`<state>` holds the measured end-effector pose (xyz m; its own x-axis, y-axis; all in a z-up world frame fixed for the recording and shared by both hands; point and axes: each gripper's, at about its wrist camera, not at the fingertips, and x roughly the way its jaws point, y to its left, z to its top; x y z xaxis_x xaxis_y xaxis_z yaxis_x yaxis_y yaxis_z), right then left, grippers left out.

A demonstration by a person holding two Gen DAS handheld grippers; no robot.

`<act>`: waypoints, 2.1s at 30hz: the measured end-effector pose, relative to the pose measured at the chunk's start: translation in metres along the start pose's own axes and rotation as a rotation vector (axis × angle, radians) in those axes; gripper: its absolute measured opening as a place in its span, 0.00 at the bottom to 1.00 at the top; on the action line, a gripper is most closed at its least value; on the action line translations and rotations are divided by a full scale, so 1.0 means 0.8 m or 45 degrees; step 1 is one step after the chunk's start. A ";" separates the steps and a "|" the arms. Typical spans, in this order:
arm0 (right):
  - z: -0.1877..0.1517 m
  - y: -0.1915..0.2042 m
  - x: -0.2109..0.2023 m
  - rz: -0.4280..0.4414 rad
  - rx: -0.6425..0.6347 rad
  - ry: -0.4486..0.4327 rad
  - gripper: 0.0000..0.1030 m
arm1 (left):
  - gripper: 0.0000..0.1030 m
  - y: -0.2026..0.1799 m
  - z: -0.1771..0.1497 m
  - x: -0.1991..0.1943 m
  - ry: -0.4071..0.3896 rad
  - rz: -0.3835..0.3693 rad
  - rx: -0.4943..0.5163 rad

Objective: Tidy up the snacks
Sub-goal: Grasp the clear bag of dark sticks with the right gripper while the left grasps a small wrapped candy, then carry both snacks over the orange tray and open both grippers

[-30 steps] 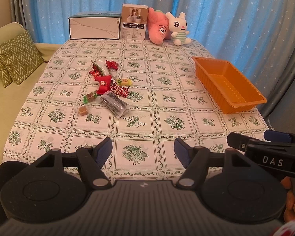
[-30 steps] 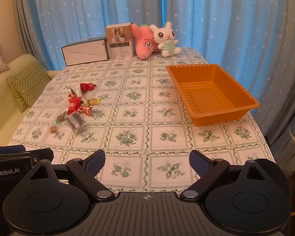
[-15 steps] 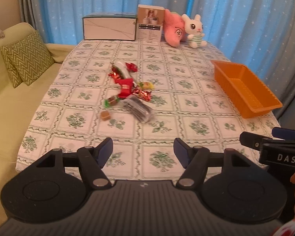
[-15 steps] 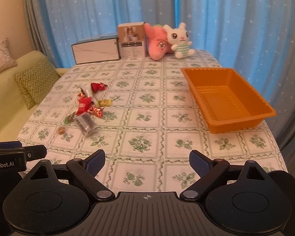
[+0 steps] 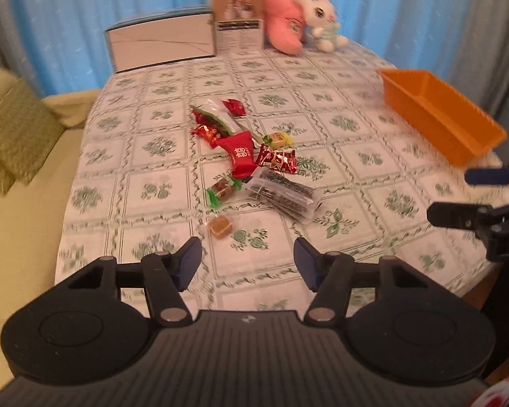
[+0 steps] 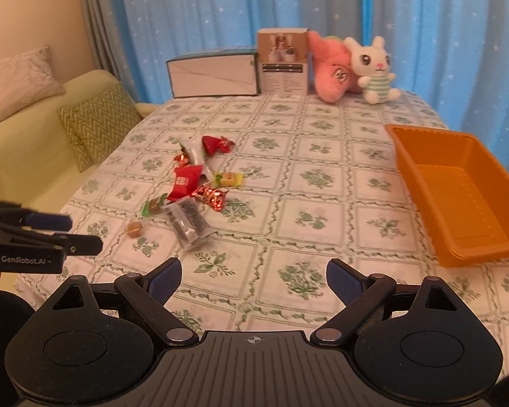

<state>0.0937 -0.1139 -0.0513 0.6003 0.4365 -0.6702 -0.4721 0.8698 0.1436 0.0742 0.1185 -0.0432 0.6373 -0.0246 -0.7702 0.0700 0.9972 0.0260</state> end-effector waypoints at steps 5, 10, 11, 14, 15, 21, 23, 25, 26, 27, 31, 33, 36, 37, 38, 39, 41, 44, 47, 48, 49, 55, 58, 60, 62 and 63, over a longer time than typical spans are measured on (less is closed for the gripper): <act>0.009 0.009 0.044 0.053 -0.047 0.041 0.86 | 0.45 0.021 0.009 0.049 0.054 -0.028 0.189; 0.016 0.013 0.089 0.087 -0.080 0.094 0.80 | 0.40 0.037 0.011 0.095 0.085 -0.085 0.318; 0.017 0.014 0.096 0.092 -0.085 0.100 0.80 | 0.40 0.038 0.012 0.101 0.087 -0.112 0.352; 0.020 0.014 0.120 0.115 -0.097 0.122 0.79 | 0.38 0.037 0.012 0.117 0.100 -0.139 0.438; 0.022 0.015 0.130 0.124 -0.103 0.131 0.79 | 0.35 0.038 0.013 0.121 0.104 -0.147 0.452; 0.028 0.023 0.168 0.202 -0.165 0.152 0.77 | 0.19 0.046 0.018 0.128 0.122 -0.230 0.441; 0.030 0.028 0.177 0.225 -0.188 0.150 0.74 | 0.18 0.048 0.019 0.128 0.137 -0.236 0.407; 0.032 0.033 0.185 0.250 -0.211 0.147 0.71 | 0.18 0.048 0.020 0.127 0.154 -0.224 0.369; 0.033 0.036 0.190 0.264 -0.219 0.147 0.68 | 0.17 0.049 0.020 0.126 0.162 -0.214 0.344; 0.035 0.039 0.195 0.275 -0.230 0.146 0.67 | 0.17 0.050 0.020 0.125 0.166 -0.203 0.317; 0.038 0.051 0.209 0.279 -0.276 0.141 0.56 | 0.17 0.054 0.018 0.117 0.156 -0.187 0.223; 0.039 0.056 0.210 0.269 -0.302 0.134 0.43 | 0.17 0.054 0.016 0.113 0.155 -0.181 0.179; 0.037 0.060 0.204 0.247 -0.324 0.146 0.37 | 0.17 0.050 0.014 0.105 0.157 -0.157 0.143; 0.035 0.059 0.200 0.243 -0.323 0.147 0.37 | 0.17 0.048 0.014 0.101 0.157 -0.149 0.129; 0.032 0.058 0.194 0.239 -0.317 0.145 0.37 | 0.17 0.045 0.013 0.098 0.156 -0.140 0.118; 0.029 0.057 0.187 0.234 -0.307 0.146 0.37 | 0.17 0.041 0.012 0.092 0.152 -0.134 0.113; 0.023 0.052 0.171 0.229 -0.285 0.140 0.37 | 0.17 0.033 0.011 0.084 0.145 -0.126 0.092; 0.012 0.042 0.144 0.212 -0.247 0.124 0.37 | 0.17 0.016 0.010 0.070 0.128 -0.127 0.062; 0.004 0.023 0.113 0.173 -0.165 0.097 0.37 | 0.17 -0.009 0.011 0.059 0.111 -0.121 0.038; 0.003 0.014 0.101 0.155 -0.135 0.084 0.37 | 0.17 -0.019 0.012 0.056 0.107 -0.109 0.031; 0.002 0.007 0.092 0.141 -0.116 0.072 0.37 | 0.17 -0.028 0.014 0.054 0.102 -0.106 0.021; 0.004 -0.061 0.024 -0.012 -0.003 -0.026 0.37 | 0.17 -0.097 0.041 0.042 0.040 -0.151 -0.005; 0.013 -0.110 -0.007 -0.104 0.074 -0.069 0.37 | 0.17 -0.143 0.069 0.042 -0.009 -0.204 0.007; 0.021 -0.142 -0.023 -0.160 0.118 -0.100 0.37 | 0.17 -0.175 0.091 0.043 -0.041 -0.247 0.021; 0.029 -0.180 -0.037 -0.220 0.165 -0.128 0.37 | 0.17 -0.206 0.110 0.047 -0.064 -0.289 0.044; 0.032 -0.200 -0.043 -0.247 0.185 -0.141 0.37 | 0.17 -0.223 0.121 0.050 -0.076 -0.312 0.054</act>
<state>0.1650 -0.2623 -0.0323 0.7414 0.2737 -0.6127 -0.2481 0.9601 0.1287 0.1614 -0.0669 -0.0171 0.6413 -0.2710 -0.7178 0.2597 0.9570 -0.1293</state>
